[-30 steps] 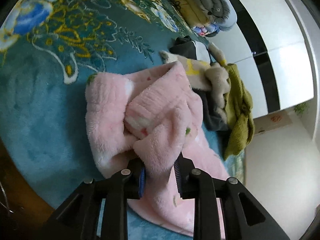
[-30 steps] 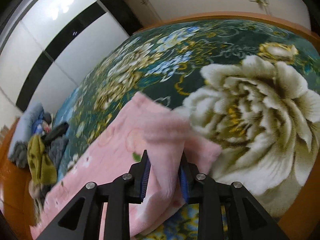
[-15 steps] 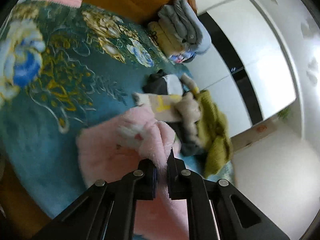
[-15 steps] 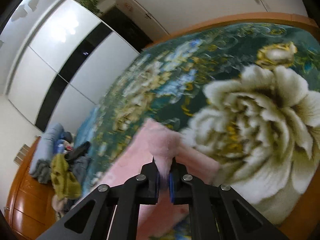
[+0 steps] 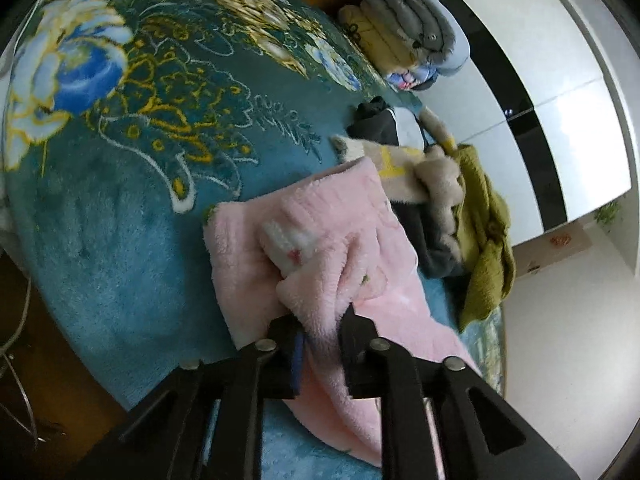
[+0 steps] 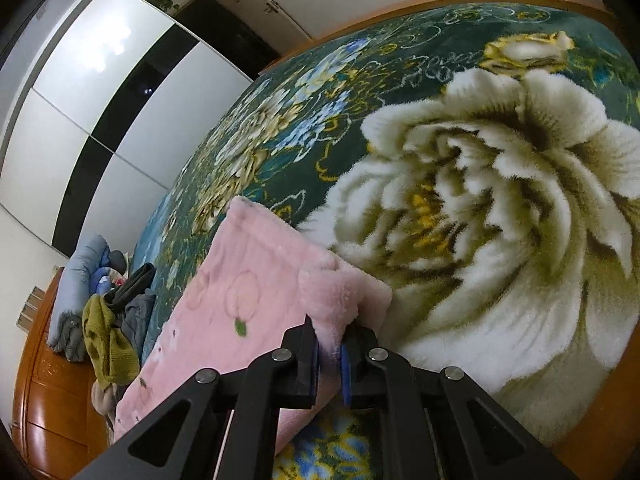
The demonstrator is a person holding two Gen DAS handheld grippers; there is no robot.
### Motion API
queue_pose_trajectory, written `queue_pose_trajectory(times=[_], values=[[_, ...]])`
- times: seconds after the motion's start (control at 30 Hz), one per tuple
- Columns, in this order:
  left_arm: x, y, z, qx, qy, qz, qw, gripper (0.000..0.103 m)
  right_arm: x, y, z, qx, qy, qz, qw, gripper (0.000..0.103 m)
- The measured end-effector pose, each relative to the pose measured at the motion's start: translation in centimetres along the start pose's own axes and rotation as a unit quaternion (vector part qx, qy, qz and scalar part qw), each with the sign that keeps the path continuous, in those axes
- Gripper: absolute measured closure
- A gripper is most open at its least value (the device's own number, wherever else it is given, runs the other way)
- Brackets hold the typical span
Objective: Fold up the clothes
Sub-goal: 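Open both grippers and release the folded pink fleece edges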
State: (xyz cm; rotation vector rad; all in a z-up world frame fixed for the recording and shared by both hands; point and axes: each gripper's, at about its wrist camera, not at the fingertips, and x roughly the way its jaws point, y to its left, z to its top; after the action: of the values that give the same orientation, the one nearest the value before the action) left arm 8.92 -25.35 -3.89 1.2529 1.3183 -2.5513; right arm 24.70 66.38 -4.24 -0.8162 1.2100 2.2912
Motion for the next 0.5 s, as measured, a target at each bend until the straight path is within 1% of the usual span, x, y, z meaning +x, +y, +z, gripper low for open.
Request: queue_pose_trajectory(times=[0.03, 0.1, 0.13, 0.17, 0.2, 0.23, 0.3, 0.33, 0.4, 0.47, 0.5], values=[[-0.2, -0.2, 0.1, 0.007, 0.001, 0.009, 0.9999, 0.072, -0.1, 0.1, 0.0, 0.0, 0.002, -0.001, 1.0, 0.092], [-1.0, -0.5, 0.1, 0.025, -0.01, 0.025, 0.9993, 0.057, -0.3, 0.2, 0.2, -0.003, 0.003, -0.001, 1.0, 0.092], [-1.5, -0.5, 0.1, 0.033, -0.019, 0.031, 0.9988, 0.053, -0.5, 0.3, 0.3, -0.006, 0.001, -0.003, 1.0, 0.091], [-2.2, -0.4, 0.0, 0.041, -0.03, 0.039, 0.998, 0.045, -0.7, 0.4, 0.4, -0.008, -0.001, -0.005, 1.0, 0.086], [-2.5, -0.2, -0.1, 0.046, -0.038, 0.043, 0.9973, 0.04, -1.0, 0.4, 0.4, -0.008, -0.006, -0.009, 1.0, 0.074], [-2.6, 0.2, -0.2, 0.047, -0.041, 0.046, 0.997, 0.039, -1.5, 0.2, 0.2, -0.003, -0.015, -0.008, 1.0, 0.069], [-2.2, 1.2, -0.4, 0.032, -0.032, 0.043, 0.9981, 0.038, -2.1, -0.3, -0.2, 0.009, -0.026, -0.003, 1.0, 0.044], [-1.9, 1.6, -0.5, 0.022, -0.025, 0.036, 0.9988, 0.038, -2.3, -0.6, -0.4, 0.017, -0.028, -0.001, 0.999, 0.043], [-0.8, 2.2, -0.7, 0.001, 0.0, 0.001, 1.0, 0.037, -2.7, -1.2, -0.9, 0.031, -0.032, 0.005, 0.999, 0.041], [0.4, 2.3, -0.8, -0.012, 0.029, -0.027, 0.9991, 0.037, -3.0, -2.2, -1.3, 0.055, -0.029, 0.022, 0.998, 0.04], [0.7, 2.4, -0.9, -0.017, 0.034, -0.042, 0.9984, 0.037, -3.3, -2.6, -1.4, 0.068, -0.031, 0.033, 0.997, 0.039]])
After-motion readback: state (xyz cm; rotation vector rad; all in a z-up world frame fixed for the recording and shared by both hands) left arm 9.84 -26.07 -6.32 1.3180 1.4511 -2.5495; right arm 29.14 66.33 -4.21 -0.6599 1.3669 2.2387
